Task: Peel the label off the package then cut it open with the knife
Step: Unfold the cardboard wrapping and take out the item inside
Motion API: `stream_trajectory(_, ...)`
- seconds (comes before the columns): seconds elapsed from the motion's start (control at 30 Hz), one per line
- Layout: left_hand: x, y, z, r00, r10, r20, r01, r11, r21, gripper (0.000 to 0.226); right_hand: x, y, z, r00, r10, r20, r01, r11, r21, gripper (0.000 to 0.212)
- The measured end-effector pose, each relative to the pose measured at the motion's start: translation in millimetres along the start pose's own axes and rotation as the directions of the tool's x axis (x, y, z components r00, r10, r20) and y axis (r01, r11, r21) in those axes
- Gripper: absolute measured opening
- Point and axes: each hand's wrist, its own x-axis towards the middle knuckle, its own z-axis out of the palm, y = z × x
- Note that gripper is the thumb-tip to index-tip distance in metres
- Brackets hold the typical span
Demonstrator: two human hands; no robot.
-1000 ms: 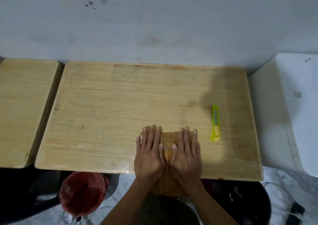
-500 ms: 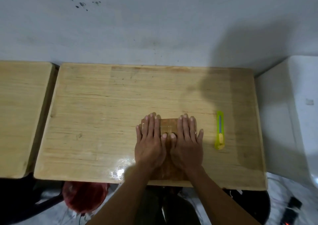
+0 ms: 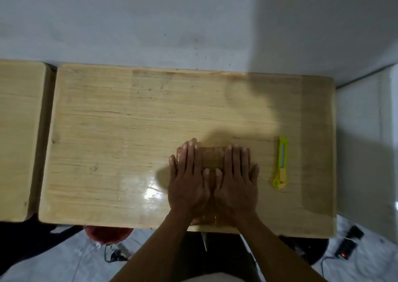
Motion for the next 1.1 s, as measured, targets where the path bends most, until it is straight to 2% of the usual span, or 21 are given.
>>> stream_trajectory(0.23, -1.0, 2.5, -2.1, 1.000, -0.027, 0.004, 0.027, 1.000, -0.015, 0.067, -1.1, -5.0, -10.8, 1.000, -0.008, 0.017, 0.007, 0.999, 0.037, 0.066)
stream_trajectory(0.4, -5.3, -3.3, 0.1, 0.999, 0.033, -0.004, -0.033, 0.998, -0.053, 0.061, -2.6, -3.4, -8.9, 0.999, -0.036, -0.038, 0.036, 0.999, 0.002, 0.062)
stream_trajectory(0.47, -11.7, -3.5, 0.5, 0.999, -0.044, -0.005, 0.043, 0.991, -0.124, 0.061, -6.5, -2.4, -5.3, 0.995, -0.020, -0.093, 0.021, 1.000, 0.012, 0.061)
stream_trajectory(0.57, -23.7, 3.0, -1.5, 0.962, -0.272, -0.003, 0.265, 0.938, -0.224, 0.071, -18.6, -1.5, -0.7, 0.963, 0.154, -0.222, -0.130, 0.984, 0.121, 0.069)
stream_trajectory(0.63, -27.6, 7.2, -3.6, 0.948, -0.319, -0.022, 0.302, 0.916, -0.264, 0.075, -28.2, -1.4, 1.8, 0.941, 0.227, -0.251, -0.177, 0.962, 0.207, 0.073)
stream_trajectory(0.77, -28.9, 9.1, -5.1, 0.954, -0.289, -0.077, 0.257, 0.925, -0.279, 0.071, -34.2, -5.4, 1.1, 0.931, 0.256, -0.261, -0.193, 0.950, 0.244, 0.069)
stream_trajectory(0.9, -32.3, 11.3, -13.3, 0.951, -0.292, -0.105, 0.227, 0.885, -0.406, 0.068, -32.0, -2.9, -8.2, 0.933, 0.305, -0.188, -0.195, 0.872, 0.448, 0.074)
stream_trajectory(1.0, -36.0, 13.8, -22.3, 0.964, -0.228, -0.138, 0.134, 0.863, -0.488, 0.067, -38.7, 2.7, -15.5, 0.929, 0.317, -0.189, -0.151, 0.794, 0.588, 0.076)
stream_trajectory(1.1, -41.3, 19.9, -37.3, 0.974, -0.161, -0.159, 0.066, 0.874, -0.481, 0.068, -49.5, 7.3, -30.6, 0.924, 0.314, -0.218, -0.127, 0.790, 0.600, 0.075)
